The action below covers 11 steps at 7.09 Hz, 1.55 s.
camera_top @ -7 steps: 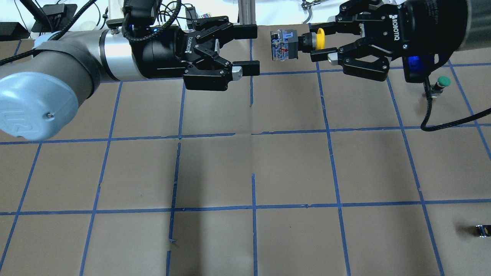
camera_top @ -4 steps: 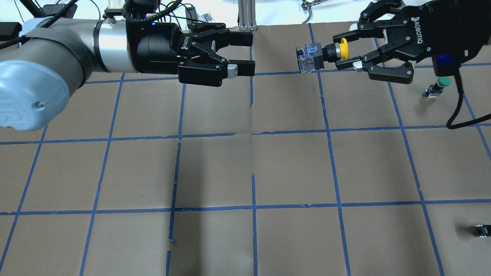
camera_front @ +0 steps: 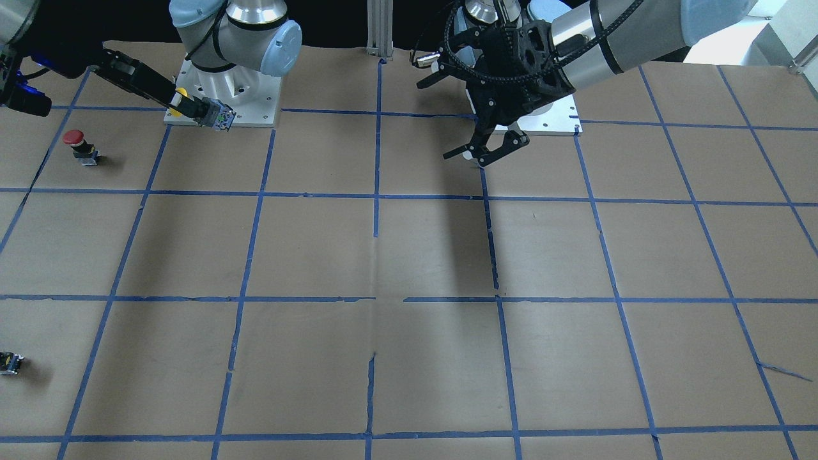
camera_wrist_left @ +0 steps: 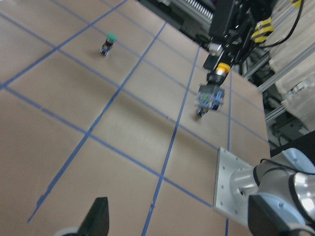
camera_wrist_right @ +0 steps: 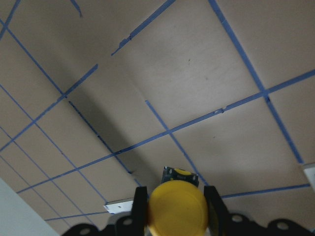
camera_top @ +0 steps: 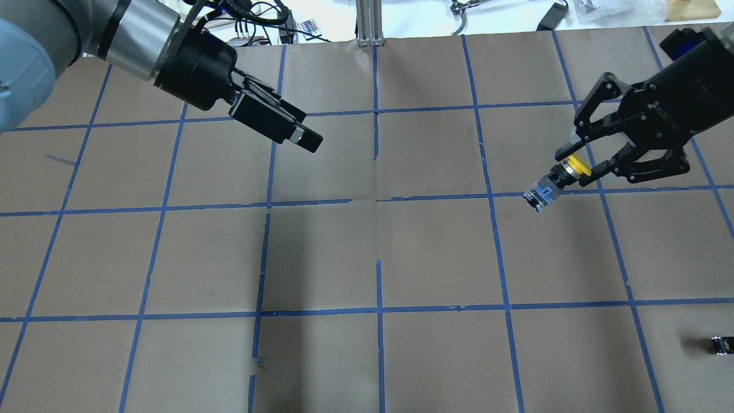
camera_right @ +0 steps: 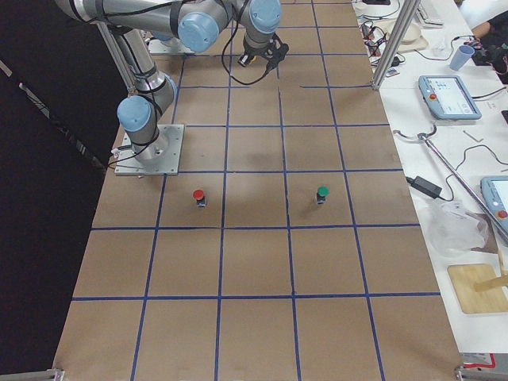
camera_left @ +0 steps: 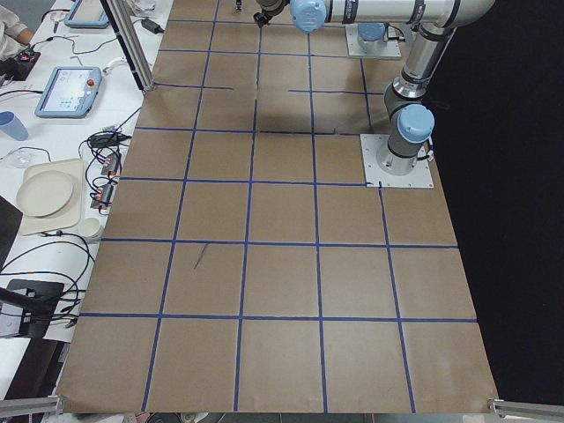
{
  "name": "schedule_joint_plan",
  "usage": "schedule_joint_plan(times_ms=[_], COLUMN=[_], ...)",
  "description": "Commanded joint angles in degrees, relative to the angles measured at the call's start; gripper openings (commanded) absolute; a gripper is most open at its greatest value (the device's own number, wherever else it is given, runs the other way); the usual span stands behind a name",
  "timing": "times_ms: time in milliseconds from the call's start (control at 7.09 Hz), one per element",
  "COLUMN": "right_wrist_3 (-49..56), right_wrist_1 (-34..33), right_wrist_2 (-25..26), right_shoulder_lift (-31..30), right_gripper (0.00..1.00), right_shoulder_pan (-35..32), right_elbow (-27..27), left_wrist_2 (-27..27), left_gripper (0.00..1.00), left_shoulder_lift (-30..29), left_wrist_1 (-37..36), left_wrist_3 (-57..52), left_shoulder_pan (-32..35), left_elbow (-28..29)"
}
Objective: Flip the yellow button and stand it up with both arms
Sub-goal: 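Lower the button cap-up onto the table with the right gripper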
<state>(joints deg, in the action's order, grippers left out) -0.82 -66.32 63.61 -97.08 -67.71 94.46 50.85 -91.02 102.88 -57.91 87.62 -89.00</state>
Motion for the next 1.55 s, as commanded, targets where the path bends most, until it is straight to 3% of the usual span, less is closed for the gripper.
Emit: schedule_joint_plan(times_ms=[0,141,423,564,705,987,1410], right_wrist_3=[22.32,31.58,44.71,54.34,67.75,83.62,107.79], right_wrist_1=[-4.67,-8.61,-13.38,-17.75,-27.54,-38.58,-39.32], right_wrist_2=[10.34,17.36,19.89,19.80,19.89,19.71,18.66], right_shoulder_lift=[1.88,3.90,4.44,4.97,5.06,5.06,9.96], right_gripper=[0.19,0.18,0.18,0.18,0.18,0.18,0.16], right_shoulder_pan=[1.70,1.79,4.66,7.30,10.28,14.08,20.57], right_elbow=[0.29,0.29,0.64,3.95,9.37,15.39,15.41], left_wrist_2=[15.26,26.99,29.91,33.75,37.70,37.65,39.83], left_gripper=[1.00,1.00,1.00,1.00,1.00,1.00,1.00], left_shoulder_lift=[-2.04,-3.01,-3.81,-3.90,-3.81,-0.48,2.33], left_wrist_1=[0.21,0.13,0.13,-0.22,-0.22,-1.09,-5.49], left_wrist_3=[9.13,11.92,29.88,37.62,39.00,46.44,46.58], left_shoulder_pan=[0.18,0.18,0.79,2.01,4.38,4.67,0.56], left_elbow=[3.90,4.88,5.33,5.50,5.76,5.23,1.90])
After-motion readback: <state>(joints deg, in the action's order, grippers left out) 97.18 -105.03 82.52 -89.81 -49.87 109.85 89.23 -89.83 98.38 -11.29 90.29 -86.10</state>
